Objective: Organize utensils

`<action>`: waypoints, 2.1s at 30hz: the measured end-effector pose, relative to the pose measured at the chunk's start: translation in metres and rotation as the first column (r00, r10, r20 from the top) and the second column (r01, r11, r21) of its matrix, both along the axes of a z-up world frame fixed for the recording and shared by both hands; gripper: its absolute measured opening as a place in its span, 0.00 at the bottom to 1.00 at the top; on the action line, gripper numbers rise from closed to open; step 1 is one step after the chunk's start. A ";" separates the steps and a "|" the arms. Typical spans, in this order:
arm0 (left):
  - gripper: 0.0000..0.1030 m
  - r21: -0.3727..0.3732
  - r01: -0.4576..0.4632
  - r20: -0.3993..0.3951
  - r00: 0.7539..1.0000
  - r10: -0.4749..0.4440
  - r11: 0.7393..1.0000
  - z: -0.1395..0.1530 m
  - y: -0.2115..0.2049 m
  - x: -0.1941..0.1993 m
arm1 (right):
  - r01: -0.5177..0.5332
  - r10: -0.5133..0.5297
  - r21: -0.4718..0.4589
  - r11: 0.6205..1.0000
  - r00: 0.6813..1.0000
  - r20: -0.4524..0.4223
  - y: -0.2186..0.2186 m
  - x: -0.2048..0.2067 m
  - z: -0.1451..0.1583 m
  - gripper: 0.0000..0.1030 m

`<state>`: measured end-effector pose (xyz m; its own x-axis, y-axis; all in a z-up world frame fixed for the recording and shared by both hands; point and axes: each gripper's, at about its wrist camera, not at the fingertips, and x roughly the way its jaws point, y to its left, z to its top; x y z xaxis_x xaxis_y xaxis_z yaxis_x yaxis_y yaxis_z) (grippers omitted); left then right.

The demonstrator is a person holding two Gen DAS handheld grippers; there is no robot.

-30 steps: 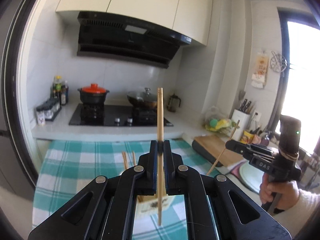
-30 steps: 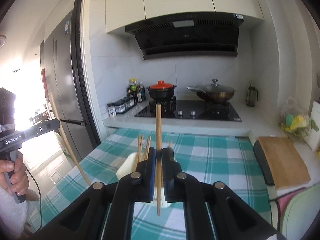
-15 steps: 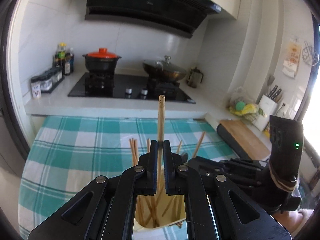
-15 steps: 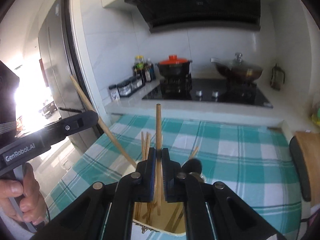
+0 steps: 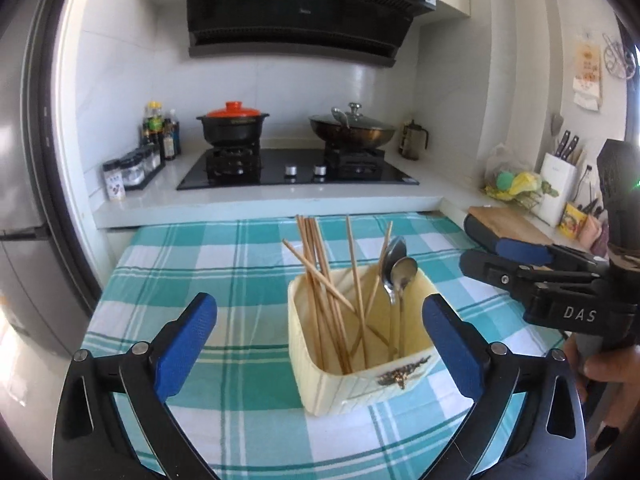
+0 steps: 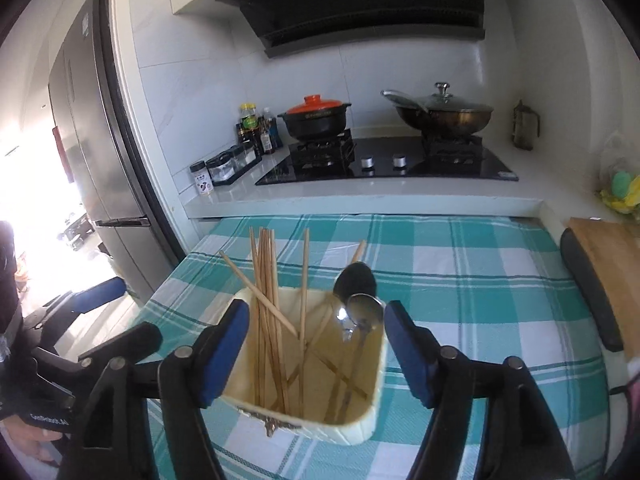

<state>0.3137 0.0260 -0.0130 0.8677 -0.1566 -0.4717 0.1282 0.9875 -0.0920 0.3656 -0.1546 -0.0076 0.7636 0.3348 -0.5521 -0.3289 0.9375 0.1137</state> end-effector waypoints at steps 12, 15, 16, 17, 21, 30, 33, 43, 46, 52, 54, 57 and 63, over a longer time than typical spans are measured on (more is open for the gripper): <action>1.00 0.160 -0.182 0.032 0.983 0.179 0.970 0.017 -0.028 -0.101 | 0.090 -0.083 -0.051 0.995 0.988 0.133 -0.018 -0.151 0.026 0.99; 1.00 0.113 -0.187 0.041 0.982 0.183 0.976 0.020 -0.026 -0.120 | 0.091 -0.083 -0.048 0.995 0.987 0.137 -0.019 -0.171 0.030 0.99; 1.00 0.097 -0.179 0.037 0.984 0.176 0.979 0.020 -0.026 -0.126 | 0.091 -0.084 -0.047 0.995 0.987 0.138 -0.020 -0.178 0.030 0.99; 1.00 0.089 -0.172 0.033 0.985 0.170 0.981 0.021 -0.026 -0.132 | 0.095 -0.088 -0.047 0.994 0.986 0.140 -0.020 -0.184 0.031 0.99; 1.00 0.104 -0.189 0.035 0.982 0.186 0.977 0.026 -0.028 -0.143 | 0.112 -0.102 -0.064 0.992 0.984 0.143 -0.020 -0.200 0.030 0.99; 1.00 0.096 -0.220 0.038 0.975 0.218 0.971 0.038 -0.023 -0.159 | 0.129 -0.116 -0.074 0.989 0.980 0.159 -0.019 -0.215 0.039 0.99; 1.00 0.120 -0.229 0.042 0.973 0.225 0.966 0.037 -0.024 -0.163 | 0.119 -0.106 -0.075 0.990 0.981 0.160 -0.015 -0.220 0.040 0.99; 1.00 0.126 -0.232 0.035 0.973 0.229 0.965 0.037 -0.024 -0.170 | 0.101 -0.086 -0.089 0.991 0.983 0.160 -0.008 -0.231 0.041 0.99; 1.00 0.120 -0.227 0.029 0.974 0.225 0.966 0.037 -0.023 -0.170 | 0.101 -0.085 -0.090 0.991 0.983 0.161 -0.007 -0.232 0.041 0.99; 1.00 0.119 -0.227 0.027 0.974 0.225 0.967 0.036 -0.023 -0.170 | 0.098 -0.082 -0.095 0.991 0.984 0.157 -0.005 -0.234 0.042 0.99; 1.00 0.118 -0.227 0.026 0.974 0.225 0.967 0.036 -0.022 -0.171 | 0.097 -0.081 -0.097 0.991 0.984 0.157 -0.004 -0.235 0.043 0.99; 1.00 0.114 -0.224 0.023 0.975 0.223 0.968 0.036 -0.021 -0.171 | 0.096 -0.080 -0.097 0.991 0.984 0.157 -0.004 -0.235 0.043 0.99; 1.00 0.114 -0.224 0.023 0.975 0.223 0.968 0.036 -0.020 -0.171 | 0.096 -0.080 -0.098 0.991 0.984 0.157 -0.003 -0.235 0.043 0.99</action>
<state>0.1428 0.0059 0.0229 0.8791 0.0969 -0.4668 -0.0966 0.9950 0.0246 0.1302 -0.1573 0.0351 0.8654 0.2088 -0.4555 -0.2503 0.9676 -0.0319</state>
